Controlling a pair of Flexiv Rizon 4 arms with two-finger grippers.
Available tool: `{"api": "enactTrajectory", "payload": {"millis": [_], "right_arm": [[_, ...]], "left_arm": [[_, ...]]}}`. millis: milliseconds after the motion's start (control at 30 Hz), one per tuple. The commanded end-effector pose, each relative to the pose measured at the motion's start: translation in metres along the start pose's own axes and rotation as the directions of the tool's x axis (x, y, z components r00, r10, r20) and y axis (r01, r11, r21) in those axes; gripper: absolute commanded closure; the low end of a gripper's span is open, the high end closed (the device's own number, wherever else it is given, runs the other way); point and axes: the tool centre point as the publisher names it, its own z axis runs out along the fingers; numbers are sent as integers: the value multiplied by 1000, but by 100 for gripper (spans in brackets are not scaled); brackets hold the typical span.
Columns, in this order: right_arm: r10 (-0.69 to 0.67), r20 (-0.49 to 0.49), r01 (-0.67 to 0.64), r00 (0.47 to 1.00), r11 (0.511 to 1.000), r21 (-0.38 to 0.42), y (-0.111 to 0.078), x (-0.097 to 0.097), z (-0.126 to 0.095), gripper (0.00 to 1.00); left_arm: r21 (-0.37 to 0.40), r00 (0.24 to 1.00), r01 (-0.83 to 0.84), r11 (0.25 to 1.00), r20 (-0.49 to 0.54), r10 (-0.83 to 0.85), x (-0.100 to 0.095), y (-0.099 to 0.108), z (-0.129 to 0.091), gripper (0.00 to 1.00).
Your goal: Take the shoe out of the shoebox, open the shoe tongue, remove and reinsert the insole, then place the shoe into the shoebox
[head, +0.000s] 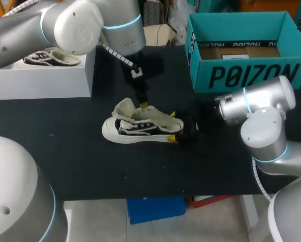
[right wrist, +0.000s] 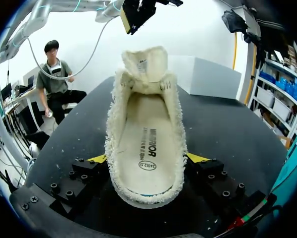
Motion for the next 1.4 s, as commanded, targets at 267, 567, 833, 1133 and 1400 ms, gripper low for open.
{"api": "enactTrajectory", "payload": {"millis": [267,567,833,1133,1400], "right_arm": [[1,0,-1,1000,1000,1,-4,-1,0,100],[1,0,-1,1000,1000,1,-4,-1,0,100],[1,0,-1,1000,1000,1,-4,-1,0,100],[1,0,-1,1000,1000,1,-4,-1,0,100],[1,0,-1,1000,1000,1,-4,-1,0,100]], "left_arm": [[-71,550,-806,587,-457,699,-7,-8,2,100],[-146,657,-753,642,-236,716,-21,0,6,100],[-110,745,-663,741,-200,637,-31,2,23,100],[-55,788,-605,794,-186,587,-32,-1,37,100],[-57,808,-569,820,-222,546,-40,-6,54,100]]}}
